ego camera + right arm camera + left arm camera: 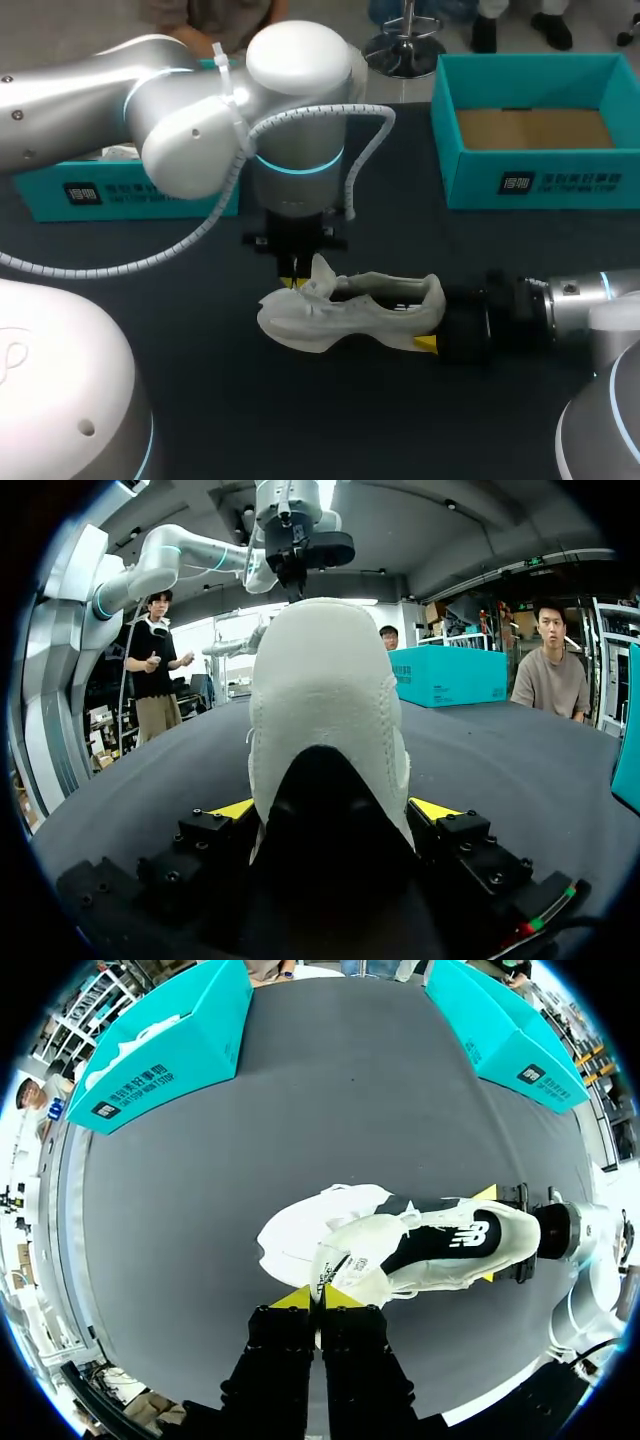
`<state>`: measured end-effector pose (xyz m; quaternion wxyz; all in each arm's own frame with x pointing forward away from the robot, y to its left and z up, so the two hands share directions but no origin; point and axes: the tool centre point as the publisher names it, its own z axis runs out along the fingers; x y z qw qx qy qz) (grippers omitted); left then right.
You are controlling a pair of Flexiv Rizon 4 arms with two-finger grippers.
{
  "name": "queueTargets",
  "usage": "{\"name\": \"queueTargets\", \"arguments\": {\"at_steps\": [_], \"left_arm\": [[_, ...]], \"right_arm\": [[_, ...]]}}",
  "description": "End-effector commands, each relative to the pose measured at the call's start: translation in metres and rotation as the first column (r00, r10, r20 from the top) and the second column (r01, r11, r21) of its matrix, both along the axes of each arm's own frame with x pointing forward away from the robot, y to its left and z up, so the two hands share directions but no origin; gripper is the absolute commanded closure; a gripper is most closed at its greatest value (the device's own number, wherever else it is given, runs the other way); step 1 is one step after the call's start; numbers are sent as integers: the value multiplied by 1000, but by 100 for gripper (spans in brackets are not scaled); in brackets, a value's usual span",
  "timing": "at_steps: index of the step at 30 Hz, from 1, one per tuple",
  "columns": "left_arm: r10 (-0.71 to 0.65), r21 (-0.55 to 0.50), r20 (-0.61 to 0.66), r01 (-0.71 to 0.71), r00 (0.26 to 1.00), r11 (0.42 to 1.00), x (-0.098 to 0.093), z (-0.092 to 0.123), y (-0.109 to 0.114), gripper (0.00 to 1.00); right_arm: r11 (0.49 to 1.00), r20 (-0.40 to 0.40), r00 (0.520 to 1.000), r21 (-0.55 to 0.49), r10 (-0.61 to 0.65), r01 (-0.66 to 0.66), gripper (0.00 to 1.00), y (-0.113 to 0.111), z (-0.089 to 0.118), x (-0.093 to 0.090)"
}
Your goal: Take the shoe out of the shoebox, open the shoe tongue, remove and reinsert the insole, then place the shoe into the shoebox
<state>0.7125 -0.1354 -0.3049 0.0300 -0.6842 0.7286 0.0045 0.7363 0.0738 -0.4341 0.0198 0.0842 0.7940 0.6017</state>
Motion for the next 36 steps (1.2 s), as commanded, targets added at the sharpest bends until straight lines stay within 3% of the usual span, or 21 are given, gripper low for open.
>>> {"name": "queueTargets", "arguments": {"at_steps": [1,3,6,9,13,23,36], "left_arm": [[-9,-32,6,9,1000,999,0,5,2,82],[-15,-43,10,16,1000,999,0,9,-1,65],[-21,-53,20,22,1000,998,1,13,-6,63],[-23,-61,26,25,999,998,3,16,-9,70],[-26,-66,35,29,999,997,5,20,-13,87],[-34,-68,51,37,998,997,4,23,-18,94],[-7,-58,-2,7,1000,998,-4,2,10,100]], "right_arm": [[1000,0,1000,-3,-3,3,100,1,-5,-2],[1000,0,1000,-3,-3,3,100,1,-5,-2],[1000,0,1000,-3,-3,3,100,1,-5,-2],[1000,0,1000,-3,-3,3,100,1,-5,-2],[1000,0,1000,-3,-3,3,100,1,-5,-2],[1000,0,1000,-3,-3,3,100,1,-5,-2],[1000,0,1000,-3,-3,3,100,1,-5,-2]]}}
